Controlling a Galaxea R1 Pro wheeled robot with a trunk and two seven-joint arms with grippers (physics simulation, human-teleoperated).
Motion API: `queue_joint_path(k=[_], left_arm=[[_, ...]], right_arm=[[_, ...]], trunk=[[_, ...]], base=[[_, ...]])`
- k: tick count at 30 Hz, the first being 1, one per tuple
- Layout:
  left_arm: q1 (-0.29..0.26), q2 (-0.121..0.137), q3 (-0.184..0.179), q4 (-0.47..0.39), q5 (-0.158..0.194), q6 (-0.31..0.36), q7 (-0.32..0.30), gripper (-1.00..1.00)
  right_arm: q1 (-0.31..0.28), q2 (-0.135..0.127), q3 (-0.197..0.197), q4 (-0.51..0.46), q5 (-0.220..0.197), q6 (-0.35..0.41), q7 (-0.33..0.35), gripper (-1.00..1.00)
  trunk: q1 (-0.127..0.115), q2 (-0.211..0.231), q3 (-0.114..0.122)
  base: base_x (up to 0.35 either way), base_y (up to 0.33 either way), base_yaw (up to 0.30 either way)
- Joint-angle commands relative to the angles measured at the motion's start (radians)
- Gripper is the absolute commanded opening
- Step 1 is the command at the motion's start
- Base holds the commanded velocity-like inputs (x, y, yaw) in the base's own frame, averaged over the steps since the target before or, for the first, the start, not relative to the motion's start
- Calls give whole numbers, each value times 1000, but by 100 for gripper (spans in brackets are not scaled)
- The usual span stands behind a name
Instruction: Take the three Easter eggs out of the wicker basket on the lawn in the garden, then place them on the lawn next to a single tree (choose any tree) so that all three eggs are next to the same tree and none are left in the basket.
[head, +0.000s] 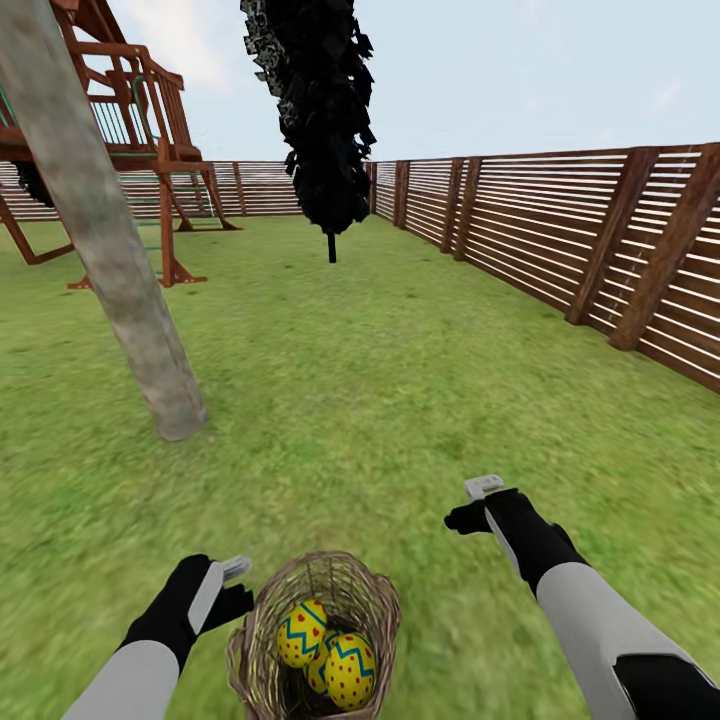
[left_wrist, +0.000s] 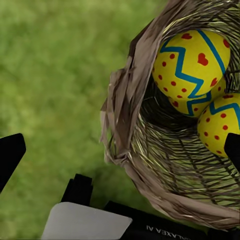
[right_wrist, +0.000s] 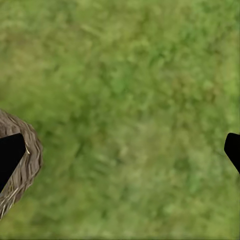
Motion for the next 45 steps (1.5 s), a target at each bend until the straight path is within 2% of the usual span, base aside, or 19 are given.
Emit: queue_joint_path(k=[1,8,14,20,23,25,28,29,30,35,45], left_arm=[[-1,-2,3,-4,10,2,11,100],[-3,-12,0,-14,10,-3,13,100],[-4,-14,-52,-26,10,-4,12,100],[-4,-13,-62,-24,11,-21,10,100],[-4,-14,-63,-18,12,-51,9,100],[-4,-14,-63,-16,12,-58,9,100],[-4,-14,-63,-14,11,-61,9,100],[-4,-14,-63,-13,11,-62,9,100],[-4,-13,-63,-13,11,-62,9,100],[-4,-13,-63,-2,10,-63,9,100],[-4,-13,-63,5,10,-65,9,100]], right_arm=[[0,-1,3,-2,11,4,7,100],[0,-19,-3,-6,5,2,9,100],[0,-33,-5,-11,0,-1,12,100],[0,-44,-5,-34,-2,-1,18,100],[0,-50,-7,-40,-3,-1,56,100],[0,-66,-16,-41,-4,-1,118,100],[0,-94,-48,-42,-9,0,241,100],[0,-101,-74,-42,-9,0,277,100],[0,-103,-86,-42,-9,1,291,100],[0,-107,-106,-42,-8,2,314,100],[0,-109,-108,-44,-7,2,319,100]], trunk=[[4,-8,-4],[31,-57,-26],[54,-99,-45],[77,-141,-64],[88,-162,-73],[96,-176,-79],[107,-197,-89],[111,-204,-92],[115,-211,-95],[134,-246,-111],[173,-316,-142]], base=[[0,0,0],[0,0,0],[0,0,0],[0,0,0],[0,0,0],[0,0,0],[0,0,0],[0,0,0],[0,0,0],[0,0,0],[0,0,0]])
